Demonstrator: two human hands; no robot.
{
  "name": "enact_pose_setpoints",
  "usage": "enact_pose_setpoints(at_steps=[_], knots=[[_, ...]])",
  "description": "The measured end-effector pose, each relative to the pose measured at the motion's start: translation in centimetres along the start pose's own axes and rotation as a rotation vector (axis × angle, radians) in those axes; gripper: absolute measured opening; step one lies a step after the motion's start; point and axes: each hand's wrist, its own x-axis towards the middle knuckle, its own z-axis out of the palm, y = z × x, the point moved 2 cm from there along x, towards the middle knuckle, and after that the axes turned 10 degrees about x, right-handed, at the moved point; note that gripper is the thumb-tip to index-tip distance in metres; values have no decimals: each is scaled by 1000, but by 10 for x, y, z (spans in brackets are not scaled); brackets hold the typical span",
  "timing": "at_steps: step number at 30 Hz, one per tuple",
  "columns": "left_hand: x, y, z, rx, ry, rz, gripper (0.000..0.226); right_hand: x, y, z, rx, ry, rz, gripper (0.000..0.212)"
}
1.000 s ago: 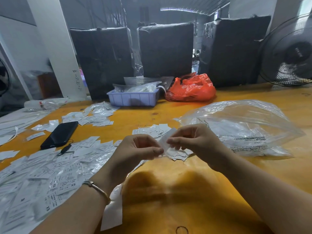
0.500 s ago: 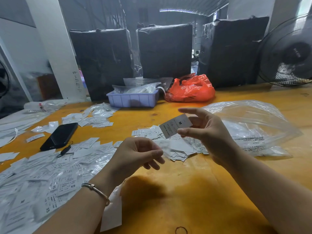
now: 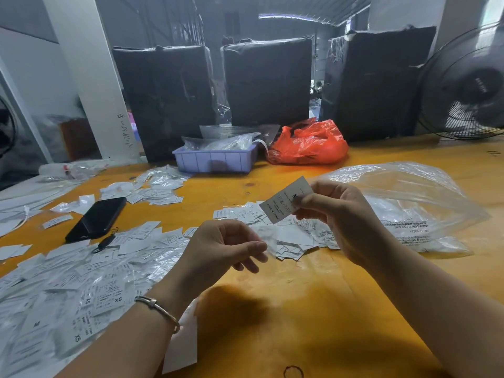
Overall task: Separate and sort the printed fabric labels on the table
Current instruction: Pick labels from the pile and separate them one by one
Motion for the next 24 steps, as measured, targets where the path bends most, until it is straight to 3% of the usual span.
enact_pose_setpoints(at_steps=[10,24], knots=[[-1,6,0,26,26,54,26,-6,-11,6,-193,-34,-249,6],[-4,9,2,43,33,85,22,-9,-17,12,-367,-70,-333,9]])
